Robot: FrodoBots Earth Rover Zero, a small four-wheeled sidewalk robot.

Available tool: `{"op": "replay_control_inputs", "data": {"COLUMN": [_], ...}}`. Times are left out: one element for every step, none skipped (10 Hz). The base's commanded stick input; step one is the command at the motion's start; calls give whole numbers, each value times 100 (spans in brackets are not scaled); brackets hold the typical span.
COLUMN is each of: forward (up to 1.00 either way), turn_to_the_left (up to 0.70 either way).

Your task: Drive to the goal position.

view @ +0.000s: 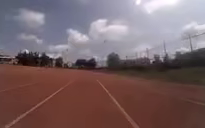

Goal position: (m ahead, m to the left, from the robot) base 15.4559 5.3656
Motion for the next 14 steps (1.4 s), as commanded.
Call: {"op": "replay_control_inputs", "data": {"forward": [70, 70, 70, 70, 70, 70, 70, 70, 70, 70, 70, 70, 70, 70], "turn_to_the_left": [0, 0, 0, 0, 0, 0, 0, 0, 0, 0, 0, 0, 0, 0]}}
